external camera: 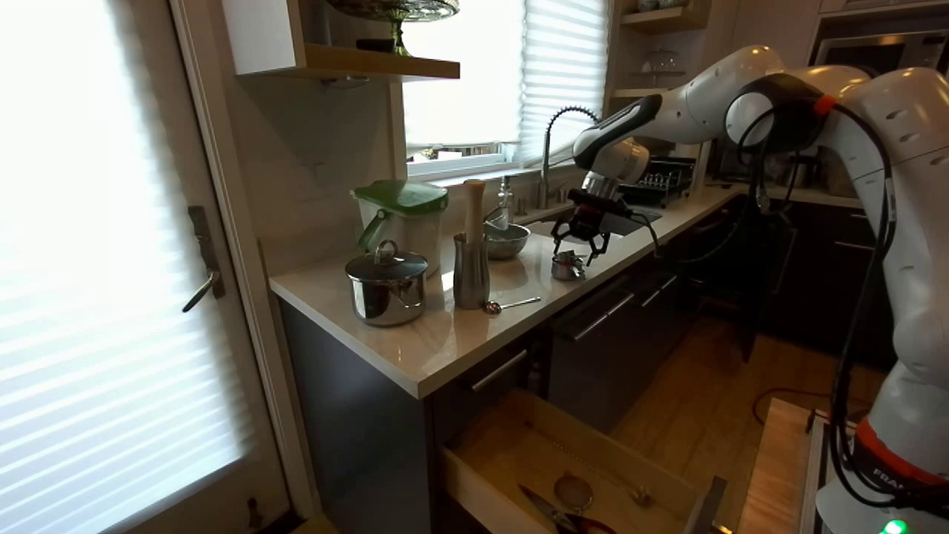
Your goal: Pick up the bunch of measuring spoons from the kitchen counter and put them in the open drawer
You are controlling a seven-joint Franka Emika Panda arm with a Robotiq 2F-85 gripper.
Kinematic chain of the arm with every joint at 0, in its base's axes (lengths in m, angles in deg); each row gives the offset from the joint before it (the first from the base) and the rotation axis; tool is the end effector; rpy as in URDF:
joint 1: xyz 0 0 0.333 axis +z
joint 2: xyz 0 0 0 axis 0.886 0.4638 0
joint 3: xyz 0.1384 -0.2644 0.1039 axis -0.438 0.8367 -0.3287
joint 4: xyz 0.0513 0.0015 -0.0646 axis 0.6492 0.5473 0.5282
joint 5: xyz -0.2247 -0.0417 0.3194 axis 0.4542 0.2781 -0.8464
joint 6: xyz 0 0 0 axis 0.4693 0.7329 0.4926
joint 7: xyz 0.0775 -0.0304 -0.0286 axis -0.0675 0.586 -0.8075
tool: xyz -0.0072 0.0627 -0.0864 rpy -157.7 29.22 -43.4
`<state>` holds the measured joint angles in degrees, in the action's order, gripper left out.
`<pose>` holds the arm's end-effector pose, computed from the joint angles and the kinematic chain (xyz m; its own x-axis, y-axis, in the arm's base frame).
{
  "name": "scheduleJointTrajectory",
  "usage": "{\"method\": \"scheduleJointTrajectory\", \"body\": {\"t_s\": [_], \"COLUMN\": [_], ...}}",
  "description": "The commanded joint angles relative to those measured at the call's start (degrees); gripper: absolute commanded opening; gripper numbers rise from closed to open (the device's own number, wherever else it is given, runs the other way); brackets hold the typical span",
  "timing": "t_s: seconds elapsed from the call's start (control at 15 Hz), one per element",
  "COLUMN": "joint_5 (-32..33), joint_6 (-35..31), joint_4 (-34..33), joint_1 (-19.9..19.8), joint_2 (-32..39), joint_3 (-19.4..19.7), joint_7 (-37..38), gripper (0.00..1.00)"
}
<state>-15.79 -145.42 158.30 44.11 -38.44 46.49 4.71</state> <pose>0.6223 -0.3012 0.3354 0.3728 -0.8767 -0.3040 -0.9211 -0.3099 -0.2357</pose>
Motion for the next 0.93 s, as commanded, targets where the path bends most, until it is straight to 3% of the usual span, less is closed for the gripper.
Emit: {"method": "scheduleJointTrajectory", "body": {"t_s": [0.0,0.4,0.87], "joint_5": [1.3,0.8,4.0], "joint_6": [-0.2,-3.2,-0.6], "joint_4": [1.3,3.6,9.6], "joint_1": [-0.2,0.0,1.6], "joint_2": [-1.1,-4.9,-10.3], "joint_3": [0.2,-0.1,0.8], "joint_7": [1.5,0.0,3.7], "gripper": [1.0,1.0,1.0]}}
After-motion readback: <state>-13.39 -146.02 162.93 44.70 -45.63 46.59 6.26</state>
